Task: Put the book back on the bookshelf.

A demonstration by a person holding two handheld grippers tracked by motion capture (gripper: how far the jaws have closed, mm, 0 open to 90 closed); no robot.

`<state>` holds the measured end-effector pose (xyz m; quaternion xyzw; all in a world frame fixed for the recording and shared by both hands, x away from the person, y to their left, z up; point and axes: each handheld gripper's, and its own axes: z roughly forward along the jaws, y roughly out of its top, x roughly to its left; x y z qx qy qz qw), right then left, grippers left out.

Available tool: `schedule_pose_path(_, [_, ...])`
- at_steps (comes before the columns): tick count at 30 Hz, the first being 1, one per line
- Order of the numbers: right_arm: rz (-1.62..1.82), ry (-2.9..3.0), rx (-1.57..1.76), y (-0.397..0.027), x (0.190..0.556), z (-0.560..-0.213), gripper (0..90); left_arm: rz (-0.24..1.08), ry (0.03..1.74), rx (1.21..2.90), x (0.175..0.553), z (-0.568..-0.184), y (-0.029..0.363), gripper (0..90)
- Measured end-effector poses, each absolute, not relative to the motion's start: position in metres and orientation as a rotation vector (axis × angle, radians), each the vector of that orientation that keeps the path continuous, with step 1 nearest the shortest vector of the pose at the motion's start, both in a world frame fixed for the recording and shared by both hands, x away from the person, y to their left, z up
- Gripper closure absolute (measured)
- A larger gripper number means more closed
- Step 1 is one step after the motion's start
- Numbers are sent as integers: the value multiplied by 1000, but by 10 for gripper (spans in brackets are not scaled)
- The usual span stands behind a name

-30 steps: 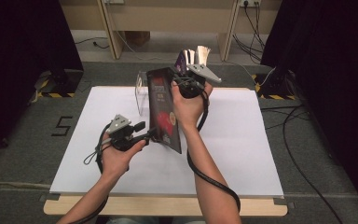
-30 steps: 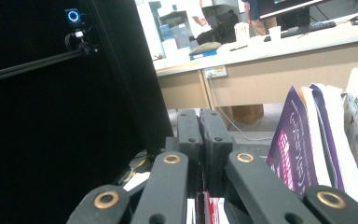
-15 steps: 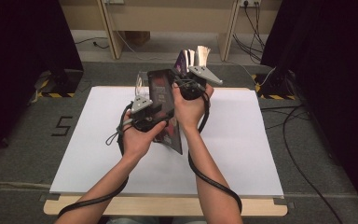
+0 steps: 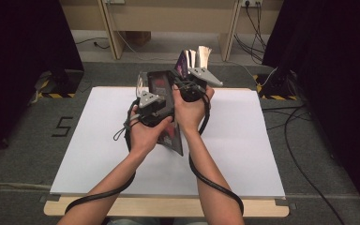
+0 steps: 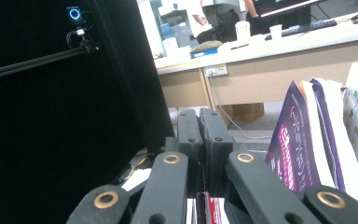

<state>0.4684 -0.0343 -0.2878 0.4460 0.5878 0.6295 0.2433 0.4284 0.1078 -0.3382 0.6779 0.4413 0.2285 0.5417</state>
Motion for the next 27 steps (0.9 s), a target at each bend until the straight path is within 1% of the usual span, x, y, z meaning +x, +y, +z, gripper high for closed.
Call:
schedule_pose_path(10, [1718,1613,1208,-34,466,-287,884,551,1087,1616,434,-336,101,447])
schedule_pose_path(13, [1715,1616,1207,-33,465,-288,883,570,1087,1631,433,-336,97,465])
schedule_pose_path(17, [1722,1622,1207,-32,463,-288,883,558,1099,1633,433,-337,95,515])
schedule_pose_path(23, [1740,1639,1210,-30,461,-288,883,559,1107,1638,429,-337,97,619])
schedule_pose_path(27, [1748,1659,1209,-27,459,-288,884,551,1121,1619,424,-340,103,706])
